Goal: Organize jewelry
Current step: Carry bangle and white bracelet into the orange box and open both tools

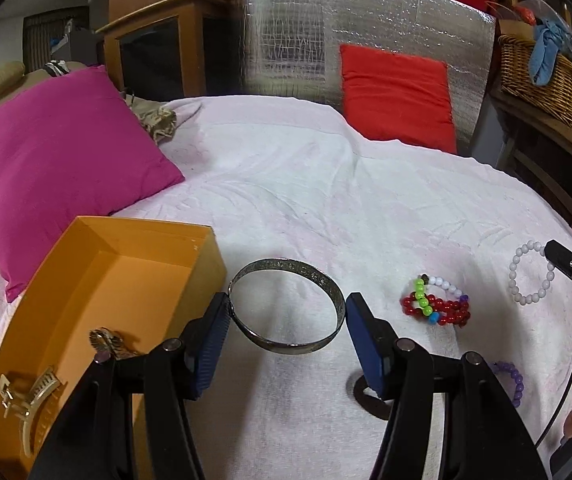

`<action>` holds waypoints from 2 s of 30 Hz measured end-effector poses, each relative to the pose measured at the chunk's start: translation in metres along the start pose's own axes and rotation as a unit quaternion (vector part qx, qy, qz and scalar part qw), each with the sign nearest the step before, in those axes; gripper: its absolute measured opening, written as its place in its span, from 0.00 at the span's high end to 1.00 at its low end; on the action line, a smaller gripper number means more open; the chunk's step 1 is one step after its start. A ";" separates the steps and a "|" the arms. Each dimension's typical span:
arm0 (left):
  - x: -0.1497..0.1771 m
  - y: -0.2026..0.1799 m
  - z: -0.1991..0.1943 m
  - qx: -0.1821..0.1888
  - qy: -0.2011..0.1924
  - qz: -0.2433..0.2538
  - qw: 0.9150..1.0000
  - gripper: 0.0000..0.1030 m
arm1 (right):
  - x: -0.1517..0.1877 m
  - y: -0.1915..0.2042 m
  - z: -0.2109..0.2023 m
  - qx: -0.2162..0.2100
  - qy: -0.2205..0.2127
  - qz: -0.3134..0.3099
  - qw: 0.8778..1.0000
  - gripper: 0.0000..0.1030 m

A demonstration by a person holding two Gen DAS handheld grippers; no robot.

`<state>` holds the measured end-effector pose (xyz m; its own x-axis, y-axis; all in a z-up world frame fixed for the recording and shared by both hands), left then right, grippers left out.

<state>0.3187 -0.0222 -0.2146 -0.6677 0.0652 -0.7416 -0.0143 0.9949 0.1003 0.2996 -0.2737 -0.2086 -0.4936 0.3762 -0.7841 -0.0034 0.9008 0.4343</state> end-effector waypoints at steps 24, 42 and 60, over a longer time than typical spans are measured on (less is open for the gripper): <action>-0.015 0.088 -0.008 -0.053 -0.027 -0.079 0.995 0.41 | 0.027 0.089 0.005 -0.056 0.012 -0.084 0.995 0.90; 0.010 0.210 -0.002 -0.139 0.009 -0.179 0.974 0.41 | 0.040 0.256 0.072 -0.135 0.064 -0.141 0.979 0.90; 0.045 0.253 0.018 -0.213 0.090 -0.208 0.951 0.41 | 0.100 0.321 0.143 -0.169 0.148 -0.127 0.966 0.89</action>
<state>0.2984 0.2335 -0.2351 -0.6545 -0.3790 -0.6542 -0.5786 0.8080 0.1108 0.3735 0.0845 -0.2107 -0.6663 0.0287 -0.7451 -0.4166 0.8145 0.4039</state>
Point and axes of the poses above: each gripper's, at about its wrist camera, not at the fingertips, and z roughly the way its jaws point, y to its left, x to its underside, the point moved 8 cm from there along z, roughly the way its jaws point, and after that the axes turned 11 degrees about -x, right-handed, at the moved point
